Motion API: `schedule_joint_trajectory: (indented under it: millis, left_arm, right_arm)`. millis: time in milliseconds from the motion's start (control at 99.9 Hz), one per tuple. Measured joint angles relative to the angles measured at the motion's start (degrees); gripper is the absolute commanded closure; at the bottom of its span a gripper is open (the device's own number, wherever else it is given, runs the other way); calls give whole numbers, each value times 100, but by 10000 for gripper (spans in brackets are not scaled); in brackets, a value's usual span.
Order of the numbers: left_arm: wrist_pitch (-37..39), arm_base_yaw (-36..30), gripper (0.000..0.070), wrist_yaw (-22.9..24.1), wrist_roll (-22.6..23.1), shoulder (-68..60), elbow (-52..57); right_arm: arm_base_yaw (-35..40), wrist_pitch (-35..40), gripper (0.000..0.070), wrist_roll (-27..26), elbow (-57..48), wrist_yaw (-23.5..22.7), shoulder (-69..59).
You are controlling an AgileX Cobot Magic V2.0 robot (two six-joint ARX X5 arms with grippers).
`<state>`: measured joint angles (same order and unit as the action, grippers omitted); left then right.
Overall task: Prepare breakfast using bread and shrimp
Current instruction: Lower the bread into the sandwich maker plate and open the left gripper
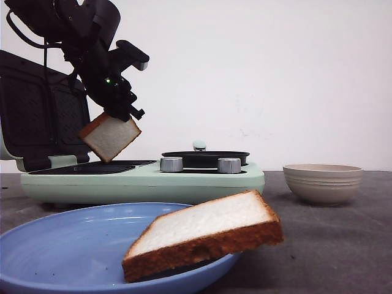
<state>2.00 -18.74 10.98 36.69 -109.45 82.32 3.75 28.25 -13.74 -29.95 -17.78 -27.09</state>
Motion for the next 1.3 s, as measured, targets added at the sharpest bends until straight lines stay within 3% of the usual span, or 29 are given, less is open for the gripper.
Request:
schedule_joint_trajectory:
  millis: [90,220,310,531,651,851,961,1161,1302]
  left_arm:
    - [-111,2,678,-50,0,-11,2]
    - [-240,4,498,-131,-4,-13,2]
    - [-433,11,416,-199,-22,-13,2]
    - [-728,13,413,-321,-87,-13,2]
    - [-887,13,297,-544,-138,-13,2]
    - [-938,13,291,-678,-243,-13,2]
    - [-938,13,221,-680,-299,-13,2]
    - [-938,13,214,-686,-389,-13,2]
    - [-938,13,171,-721,-452,-13,2]
  right_arm:
    - [0,24,700,4,0,0,0]
    - [0,22,700,7,0,2,0]
    - [0,22,700,9,0,15,0]
    - [0,22,700,26,0,129,0]
    - [0,22,700,28,0,129,0]
    - [0,24,700,31,0,129,0]
    - [0,24,700,31,0,129,0]
    - [0,24,700,39,0,129,0]
    - [0,24,700,42,0,129,0]
